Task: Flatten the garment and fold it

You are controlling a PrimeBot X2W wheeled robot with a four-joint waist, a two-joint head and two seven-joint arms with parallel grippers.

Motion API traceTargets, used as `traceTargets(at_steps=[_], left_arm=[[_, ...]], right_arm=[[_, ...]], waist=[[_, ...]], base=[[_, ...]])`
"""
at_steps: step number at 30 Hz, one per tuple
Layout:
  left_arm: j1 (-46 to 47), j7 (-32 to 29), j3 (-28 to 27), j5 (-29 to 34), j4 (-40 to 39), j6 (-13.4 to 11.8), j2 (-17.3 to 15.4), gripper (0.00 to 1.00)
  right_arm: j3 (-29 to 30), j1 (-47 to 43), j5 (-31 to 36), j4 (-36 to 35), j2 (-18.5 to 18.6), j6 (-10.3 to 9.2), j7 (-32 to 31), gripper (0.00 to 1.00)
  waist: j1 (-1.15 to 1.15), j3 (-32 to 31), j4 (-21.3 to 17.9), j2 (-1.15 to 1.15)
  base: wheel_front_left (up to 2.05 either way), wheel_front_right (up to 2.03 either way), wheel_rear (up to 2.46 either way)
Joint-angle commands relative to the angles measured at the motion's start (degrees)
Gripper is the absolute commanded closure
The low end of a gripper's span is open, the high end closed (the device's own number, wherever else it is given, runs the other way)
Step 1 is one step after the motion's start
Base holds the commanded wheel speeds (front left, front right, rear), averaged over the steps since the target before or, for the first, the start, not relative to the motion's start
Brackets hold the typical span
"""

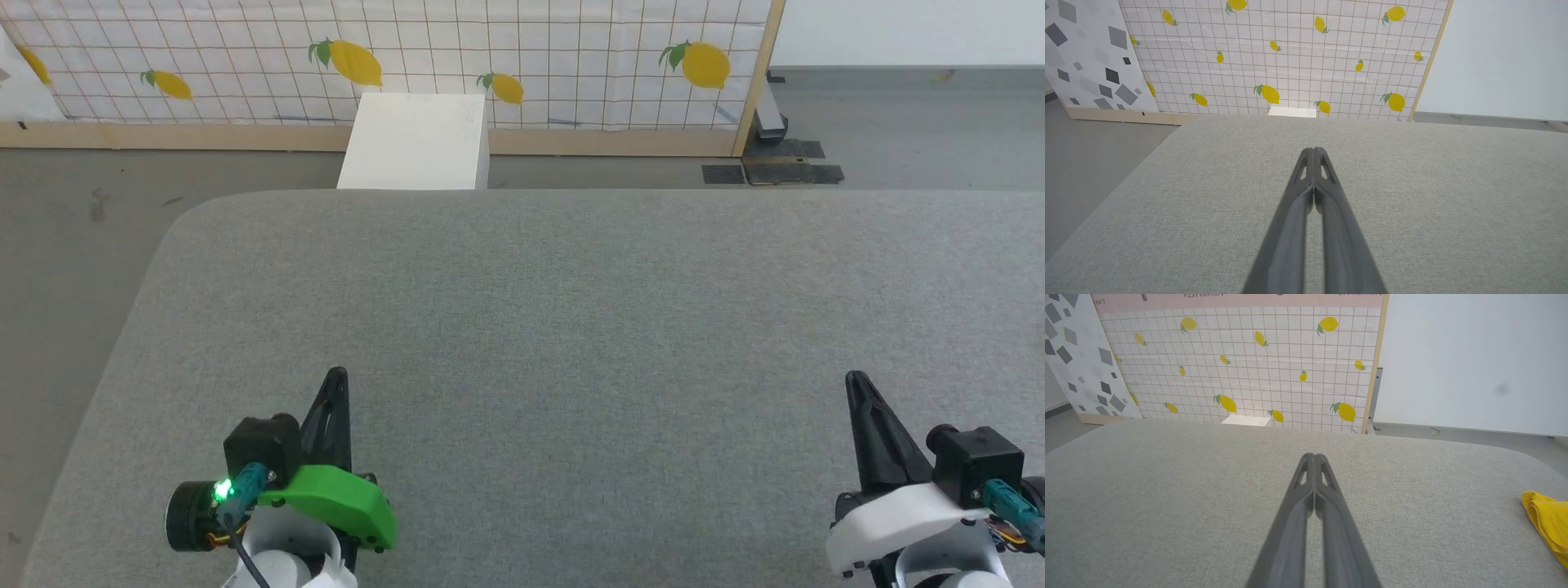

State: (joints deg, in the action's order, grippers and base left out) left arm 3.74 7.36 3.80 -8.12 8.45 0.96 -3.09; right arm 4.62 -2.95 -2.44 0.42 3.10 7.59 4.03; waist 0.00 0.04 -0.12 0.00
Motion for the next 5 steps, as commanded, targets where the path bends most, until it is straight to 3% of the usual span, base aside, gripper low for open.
traceTargets(at_steps=[1,5], left_arm=[[-1.03,-0.3,-0.33,0.82,-0.58,-0.26,0.11,1.0],[-1.21,-0.76,-0.55,1.3,-1.1,-0.31,0.12,1.0]], right_arm=[[-0.3,0.95,0.65,-0.18,-0.11,-0.05,-0.28,1.0],[-0.58,1.08,0.77,-0.2,-0.12,-0.05,-0.52,1.0]], waist=[[0.0,0.0,0.0,0.0],[0.0,0.0,0.01,0.0]], base=[[0.0,0.0,0.0],[0.0,0.0,0.0]])
